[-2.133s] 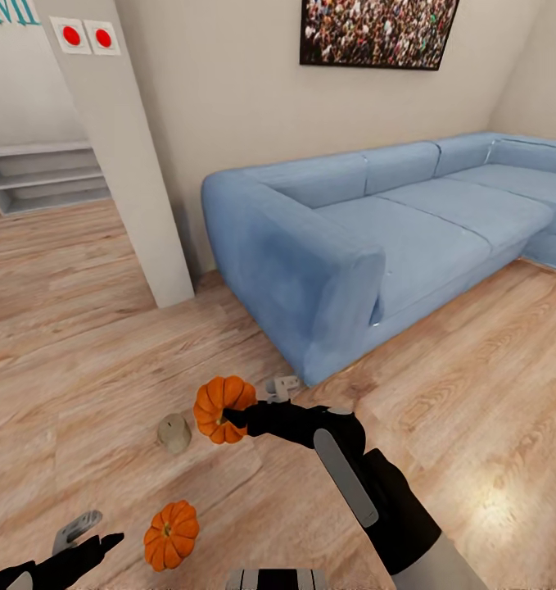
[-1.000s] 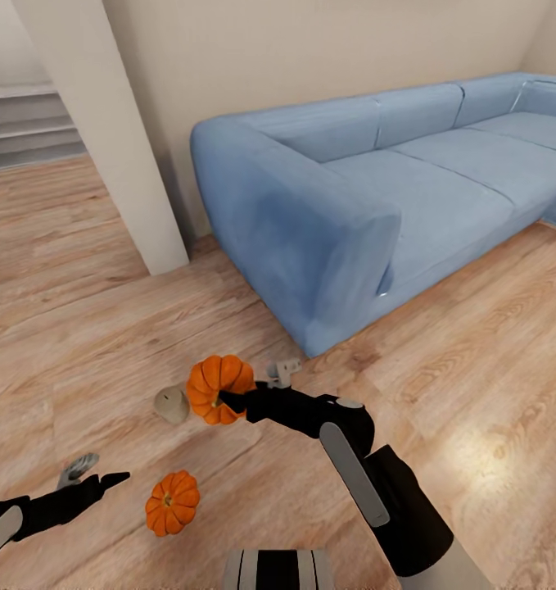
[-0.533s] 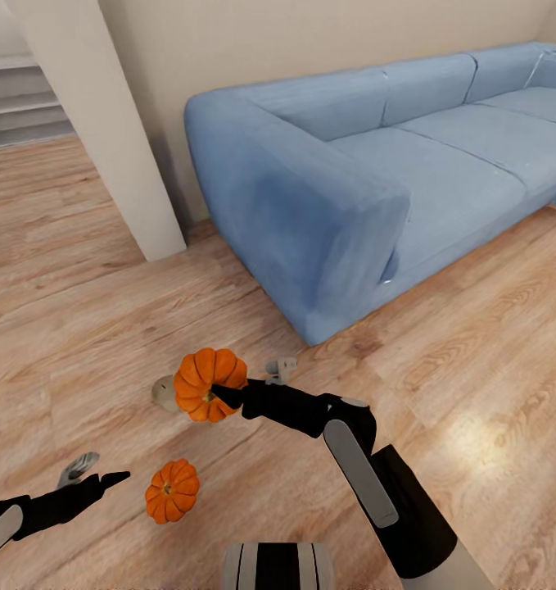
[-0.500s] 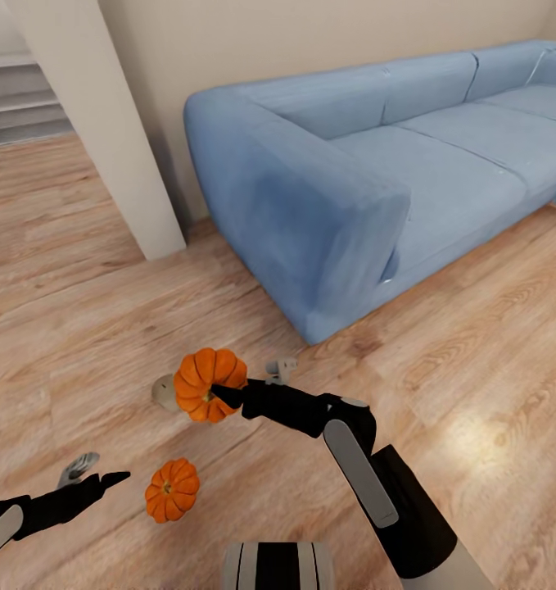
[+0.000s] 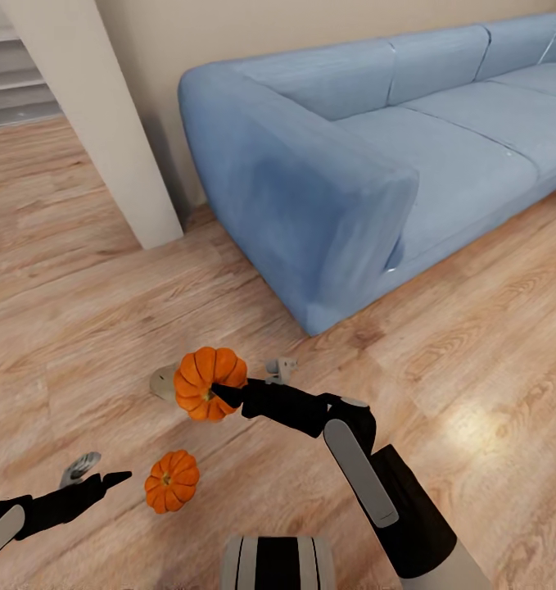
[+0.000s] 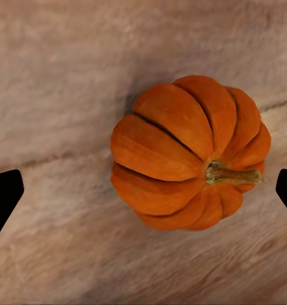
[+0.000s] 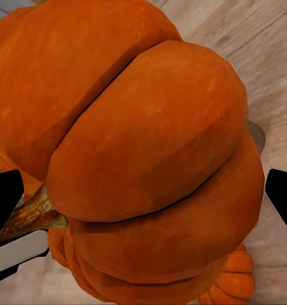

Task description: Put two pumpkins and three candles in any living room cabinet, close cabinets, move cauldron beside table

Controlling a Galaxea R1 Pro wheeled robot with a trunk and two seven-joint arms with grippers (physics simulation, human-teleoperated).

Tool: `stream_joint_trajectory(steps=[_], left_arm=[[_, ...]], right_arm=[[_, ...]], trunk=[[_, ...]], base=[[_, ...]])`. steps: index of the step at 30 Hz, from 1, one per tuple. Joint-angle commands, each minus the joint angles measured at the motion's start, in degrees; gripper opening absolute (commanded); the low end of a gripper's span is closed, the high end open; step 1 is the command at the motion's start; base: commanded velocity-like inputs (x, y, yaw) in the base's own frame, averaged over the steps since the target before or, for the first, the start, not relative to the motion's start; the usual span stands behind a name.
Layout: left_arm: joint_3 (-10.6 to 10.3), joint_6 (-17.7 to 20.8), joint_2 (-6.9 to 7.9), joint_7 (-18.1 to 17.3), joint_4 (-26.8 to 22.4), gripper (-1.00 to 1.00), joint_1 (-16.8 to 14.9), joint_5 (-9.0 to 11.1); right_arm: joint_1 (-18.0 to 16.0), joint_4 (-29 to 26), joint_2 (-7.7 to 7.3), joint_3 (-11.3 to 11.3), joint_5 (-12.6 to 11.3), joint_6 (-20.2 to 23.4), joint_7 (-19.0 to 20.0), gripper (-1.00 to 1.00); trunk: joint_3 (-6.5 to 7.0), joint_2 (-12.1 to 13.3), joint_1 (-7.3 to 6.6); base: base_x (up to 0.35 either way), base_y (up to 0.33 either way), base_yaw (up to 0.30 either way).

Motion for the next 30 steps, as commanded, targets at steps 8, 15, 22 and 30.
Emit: stream_joint_trajectory(steps=[8, 15, 22, 30], left_arm=[[-0.32, 0.31, -0.06, -0.18, -0.03, 1.0, -0.04, 0.21], [-0.33, 0.34, 0.13, -0.41, -0.39, 1.0, -0.04, 0.18], [-0.34, 0.54, 0.17, -0.5, -5.34, 1.0, -0.12, 0.21], [-0.34, 0.54, 0.3, -0.47, -6.41, 1.0, -0.13, 0.13]], right_arm=[[-0.03, 0.09, 0.02, -0.06, -0.01, 0.26, 0.24, -1.0], [-0.03, 0.07, -0.05, 0.0, -0.03, 0.05, 0.24, -1.0], [-0.03, 0.01, -0.06, 0.03, -0.09, -0.01, 0.24, -1.0], [-0.03, 0.11, -0.06, 0.03, -0.01, -0.01, 0.24, -1.0]], trunk=[[-1.81, -0.13, 0.19], [-3.37, -0.22, 0.37], [-4.92, -0.31, 0.55], [-6.69, -0.42, 0.76]], base=[[0.0, 0.0, 0.0], [0.0, 0.0, 0.0], [0.0, 0.0, 0.0], [0.0, 0.0, 0.0]])
